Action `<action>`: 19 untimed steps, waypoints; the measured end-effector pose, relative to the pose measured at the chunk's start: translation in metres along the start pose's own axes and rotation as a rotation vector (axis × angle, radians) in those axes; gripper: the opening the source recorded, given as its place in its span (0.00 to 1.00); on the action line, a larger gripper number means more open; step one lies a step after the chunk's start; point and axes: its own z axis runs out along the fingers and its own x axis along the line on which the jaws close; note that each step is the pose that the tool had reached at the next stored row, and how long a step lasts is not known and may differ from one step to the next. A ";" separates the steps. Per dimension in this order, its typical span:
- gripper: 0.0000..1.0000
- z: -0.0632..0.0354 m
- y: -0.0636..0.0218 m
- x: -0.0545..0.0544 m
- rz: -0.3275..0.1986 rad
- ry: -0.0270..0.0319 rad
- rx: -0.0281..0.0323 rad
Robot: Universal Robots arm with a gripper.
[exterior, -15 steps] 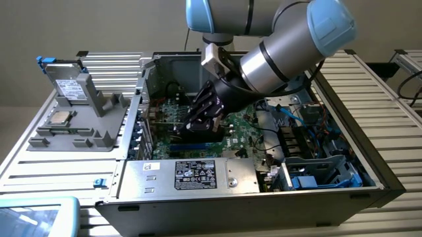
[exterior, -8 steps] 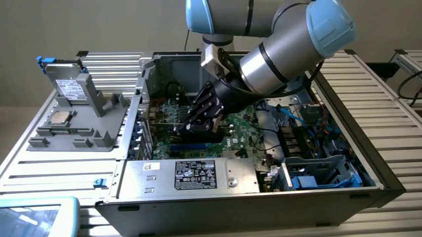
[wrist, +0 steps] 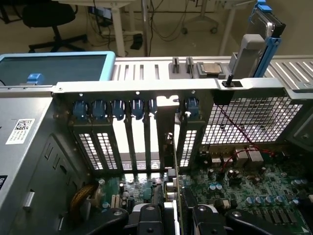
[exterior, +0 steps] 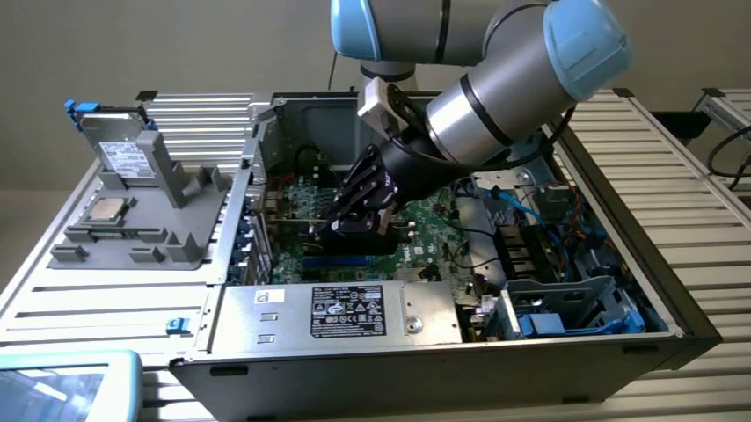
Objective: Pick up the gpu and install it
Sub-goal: 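Insert the gpu into the slot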
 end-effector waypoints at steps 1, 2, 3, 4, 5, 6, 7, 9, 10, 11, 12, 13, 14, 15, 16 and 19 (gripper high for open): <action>0.28 0.0000 0.0000 0.000 0.001 0.0007 0.0001; 0.28 0.0000 0.0000 0.000 0.001 0.0008 0.0001; 0.28 0.0000 0.0000 0.000 0.001 0.0011 0.0002; 0.28 0.0001 0.0002 -0.001 0.003 0.0036 0.0009; 0.28 0.0001 0.0002 -0.002 0.007 0.0079 0.0019; 0.28 0.0001 0.0002 -0.003 0.010 0.0123 0.0025; 0.28 0.0001 0.0003 -0.005 0.013 0.0158 0.0028; 0.28 -0.0003 0.0006 -0.006 0.019 0.0230 0.0035; 0.28 -0.0003 0.0007 -0.006 0.019 0.0231 0.0035; 0.28 -0.0003 0.0007 -0.006 0.019 0.0231 0.0035; 0.28 -0.0005 0.0009 -0.006 0.019 0.0232 0.0035; 0.28 -0.0012 0.0016 -0.006 0.019 0.0234 0.0035; 0.28 -0.0028 0.0031 -0.006 0.020 0.0236 0.0036; 0.28 -0.0044 0.0046 -0.006 0.020 0.0240 0.0036; 0.28 -0.0062 0.0063 -0.006 0.020 0.0245 0.0036; 0.28 -0.0083 0.0080 -0.006 0.022 0.0264 0.0038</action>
